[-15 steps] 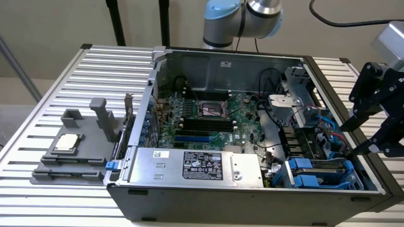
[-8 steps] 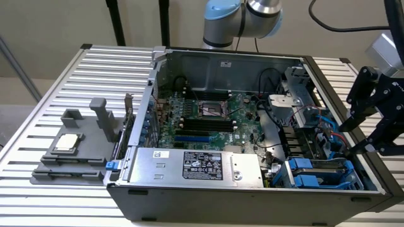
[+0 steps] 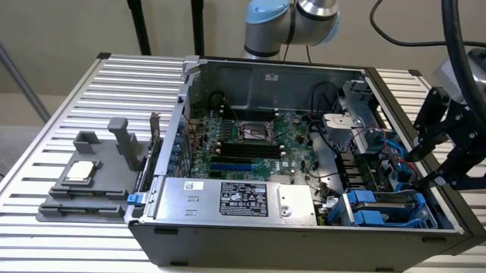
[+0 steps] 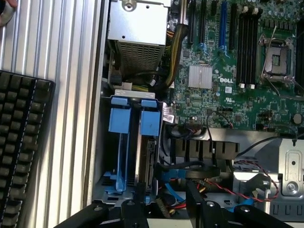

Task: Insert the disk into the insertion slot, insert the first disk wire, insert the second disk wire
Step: 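Insert the first disk wire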

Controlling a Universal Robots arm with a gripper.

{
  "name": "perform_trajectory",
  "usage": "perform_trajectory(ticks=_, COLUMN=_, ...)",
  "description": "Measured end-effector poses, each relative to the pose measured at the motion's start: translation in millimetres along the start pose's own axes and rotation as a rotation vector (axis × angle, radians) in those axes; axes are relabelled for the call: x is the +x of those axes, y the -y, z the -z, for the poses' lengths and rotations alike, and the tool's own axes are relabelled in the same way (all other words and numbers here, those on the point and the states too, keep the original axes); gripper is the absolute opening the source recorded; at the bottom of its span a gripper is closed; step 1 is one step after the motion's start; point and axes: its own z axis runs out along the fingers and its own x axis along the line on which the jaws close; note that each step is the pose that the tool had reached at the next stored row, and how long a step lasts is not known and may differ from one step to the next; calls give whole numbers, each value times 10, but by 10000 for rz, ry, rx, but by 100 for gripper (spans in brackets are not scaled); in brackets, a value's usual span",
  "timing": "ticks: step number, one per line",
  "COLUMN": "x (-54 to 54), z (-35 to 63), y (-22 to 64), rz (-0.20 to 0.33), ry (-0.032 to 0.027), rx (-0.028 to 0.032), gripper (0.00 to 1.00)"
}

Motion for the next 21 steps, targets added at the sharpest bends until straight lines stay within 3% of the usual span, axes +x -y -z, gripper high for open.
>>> perform_trajectory(ticks=10, x=17, z=-180, y=8, rz=73, ry=-3, rx=-9, gripper=47)
perform_trajectory(ticks=15, x=20, z=-235, y=-35, rz=197, ry=-6, rx=-22, gripper=47)
perform_trajectory(ticks=16, x=20, z=-239, y=-45, rz=227, ry=-7, rx=-25, gripper=54)
perform_trajectory(ticks=21, x=25, z=-242, y=-92, rz=427, ry=-17, rx=-44, gripper=67)
